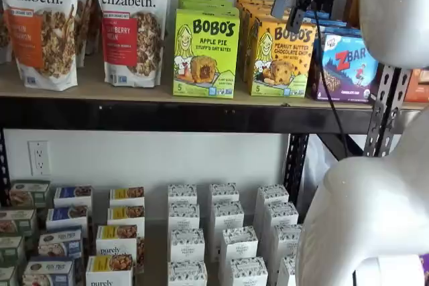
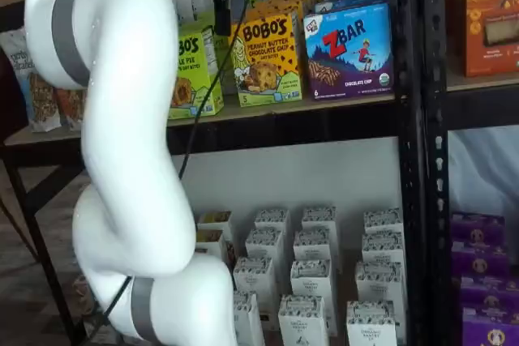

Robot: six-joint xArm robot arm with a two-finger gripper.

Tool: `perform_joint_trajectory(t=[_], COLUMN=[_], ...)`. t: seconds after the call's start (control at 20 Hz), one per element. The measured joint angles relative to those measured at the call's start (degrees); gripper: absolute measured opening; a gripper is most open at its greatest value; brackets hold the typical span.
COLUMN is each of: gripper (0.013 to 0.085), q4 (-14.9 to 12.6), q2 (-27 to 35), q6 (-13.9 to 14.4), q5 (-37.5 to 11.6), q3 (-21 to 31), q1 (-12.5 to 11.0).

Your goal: Pick up the orange box on the top shelf, the fifth box from the left

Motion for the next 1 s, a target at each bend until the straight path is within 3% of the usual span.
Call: perform_joint_trajectory(t=[0.15, 0.5, 1.0], gripper=[0.085, 0.085, 0.085], q4=[0.1, 0.03, -1.56], q2=[-1.68, -1.43, -0.93], q6=[0.02, 0.46, 0.46], q5=[-3.62, -4.2, -10.78], q3=[1.97, 1.03, 2.29], q1=[0.12, 0.44, 1.36])
